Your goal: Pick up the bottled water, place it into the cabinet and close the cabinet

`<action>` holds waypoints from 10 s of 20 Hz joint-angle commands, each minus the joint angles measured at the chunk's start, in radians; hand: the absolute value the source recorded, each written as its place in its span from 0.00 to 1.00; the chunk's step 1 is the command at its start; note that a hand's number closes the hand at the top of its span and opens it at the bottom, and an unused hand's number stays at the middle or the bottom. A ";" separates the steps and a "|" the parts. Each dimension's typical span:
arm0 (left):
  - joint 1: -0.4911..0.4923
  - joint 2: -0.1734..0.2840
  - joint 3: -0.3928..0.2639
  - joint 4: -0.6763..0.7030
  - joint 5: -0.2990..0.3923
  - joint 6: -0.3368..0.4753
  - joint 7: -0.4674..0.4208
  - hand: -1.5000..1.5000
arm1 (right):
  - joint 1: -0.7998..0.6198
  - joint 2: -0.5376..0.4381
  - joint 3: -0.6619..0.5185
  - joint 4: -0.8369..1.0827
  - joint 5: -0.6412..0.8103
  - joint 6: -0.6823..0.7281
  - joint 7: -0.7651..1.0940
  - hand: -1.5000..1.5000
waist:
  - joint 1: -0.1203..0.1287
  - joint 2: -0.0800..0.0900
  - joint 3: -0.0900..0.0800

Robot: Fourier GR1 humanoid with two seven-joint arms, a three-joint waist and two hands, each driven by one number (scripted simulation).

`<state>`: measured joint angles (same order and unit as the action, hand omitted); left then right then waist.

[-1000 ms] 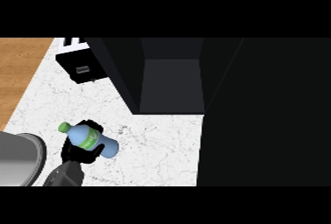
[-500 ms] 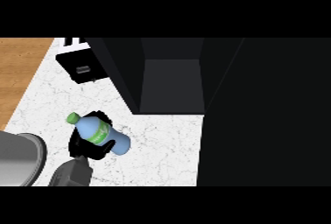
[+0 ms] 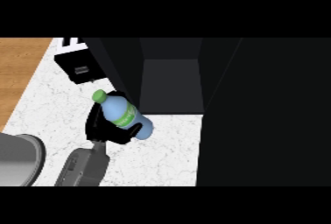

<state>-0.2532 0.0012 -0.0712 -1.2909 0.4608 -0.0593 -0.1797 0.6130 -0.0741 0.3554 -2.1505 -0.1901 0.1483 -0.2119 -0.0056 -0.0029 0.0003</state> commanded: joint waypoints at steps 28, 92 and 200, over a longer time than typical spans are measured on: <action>-0.507 0.009 -0.182 0.310 -0.249 0.641 0.068 1.00 | -0.064 -0.026 0.005 0.052 -0.029 0.014 0.000 0.00 | -0.070 0.019 0.000; -0.564 0.056 0.008 0.643 -0.130 0.252 -0.422 0.00 | -0.007 -0.037 0.025 -0.027 -0.012 -0.055 0.021 0.00 | 0.022 -0.008 -0.001; 1.148 0.342 0.508 -0.943 0.634 -0.536 -0.055 0.00 | -1.531 0.071 -0.208 0.956 -0.383 0.043 0.537 1.00 | 0.058 0.010 -0.001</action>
